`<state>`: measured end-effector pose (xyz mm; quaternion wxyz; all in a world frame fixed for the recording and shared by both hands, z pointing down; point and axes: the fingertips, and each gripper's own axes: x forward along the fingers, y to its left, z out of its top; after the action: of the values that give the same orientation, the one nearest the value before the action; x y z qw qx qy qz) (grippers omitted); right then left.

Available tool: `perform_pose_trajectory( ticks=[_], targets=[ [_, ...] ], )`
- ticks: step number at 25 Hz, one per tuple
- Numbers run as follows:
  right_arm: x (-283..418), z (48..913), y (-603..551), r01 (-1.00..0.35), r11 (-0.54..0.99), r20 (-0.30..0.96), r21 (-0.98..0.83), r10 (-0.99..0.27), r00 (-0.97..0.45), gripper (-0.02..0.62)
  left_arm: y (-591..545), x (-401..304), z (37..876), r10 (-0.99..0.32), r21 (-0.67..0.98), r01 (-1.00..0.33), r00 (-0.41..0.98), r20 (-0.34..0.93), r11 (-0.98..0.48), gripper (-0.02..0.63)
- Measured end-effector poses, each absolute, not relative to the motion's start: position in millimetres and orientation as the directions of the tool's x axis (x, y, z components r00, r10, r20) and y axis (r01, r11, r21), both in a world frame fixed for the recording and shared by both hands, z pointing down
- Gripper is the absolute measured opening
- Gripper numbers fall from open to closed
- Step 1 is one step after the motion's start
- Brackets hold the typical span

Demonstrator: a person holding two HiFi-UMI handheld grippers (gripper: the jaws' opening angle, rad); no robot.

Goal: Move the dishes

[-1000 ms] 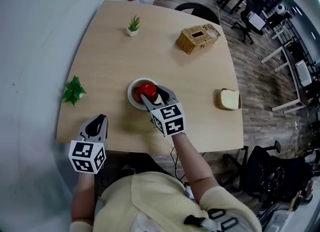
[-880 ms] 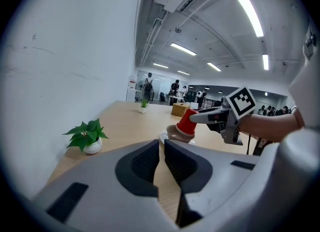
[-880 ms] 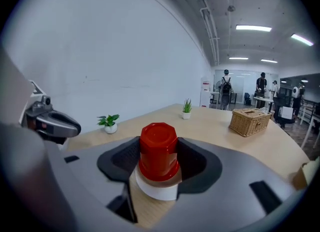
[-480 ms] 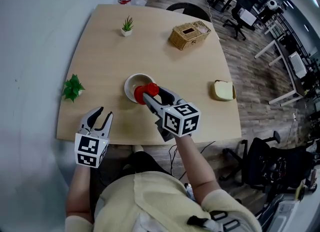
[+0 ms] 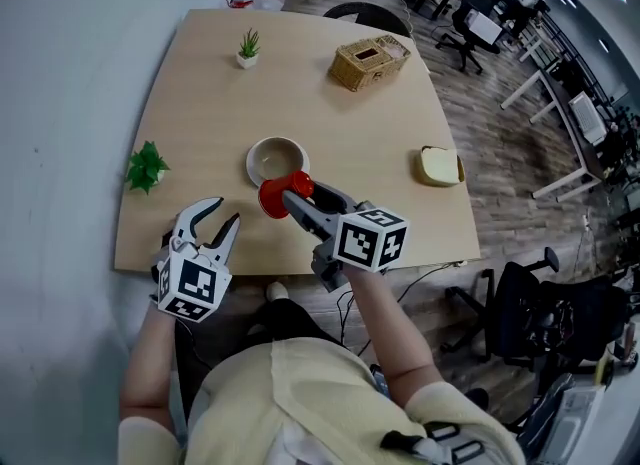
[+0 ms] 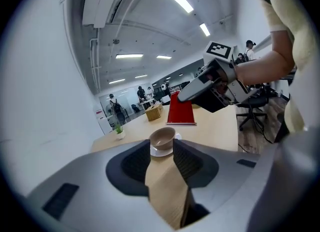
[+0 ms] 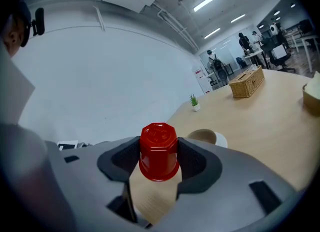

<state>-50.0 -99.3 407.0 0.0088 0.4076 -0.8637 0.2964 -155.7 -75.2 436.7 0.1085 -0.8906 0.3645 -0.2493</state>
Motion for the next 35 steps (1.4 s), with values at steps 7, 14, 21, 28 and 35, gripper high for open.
perform_pose_trajectory(
  ticks=[7, 14, 21, 28, 35],
  targets=[
    [-62.1, 403.0, -77.3, -0.531, 0.441, 0.132, -0.723, -0.667, -0.733, 0.239, -63.7, -149.2, 429.6, -0.667, -0.355, -0.566, 0.666, 0.335, -0.744, 0.127],
    [-73.6, 404.7, -54.4, -0.401, 0.406, 0.052, -0.821, -0.647, -0.761, 0.239, -52.5, -147.2, 420.1, -0.619, -0.255, -0.565, 0.734, 0.279, -0.785, 0.126],
    [-71.9, 406.4, -45.9, -0.248, 0.379, -0.045, -0.892, -0.620, -0.784, 0.239, -49.7, -134.0, 418.8, -0.577, -0.190, -0.545, 0.777, 0.252, -0.817, 0.126],
    [-49.4, 396.6, -54.5, -0.008, 0.338, -0.206, -0.941, -0.592, -0.779, 0.239, -62.0, -102.6, 404.3, -0.553, -0.168, -0.528, 0.798, 0.237, -0.833, 0.124],
    [-7.4, 400.1, -71.6, 0.110, 0.294, -0.275, -0.950, -0.613, -0.740, 0.238, -79.1, -57.0, 400.5, -0.514, -0.148, -0.492, 0.825, 0.237, -0.858, 0.120]
  ],
)
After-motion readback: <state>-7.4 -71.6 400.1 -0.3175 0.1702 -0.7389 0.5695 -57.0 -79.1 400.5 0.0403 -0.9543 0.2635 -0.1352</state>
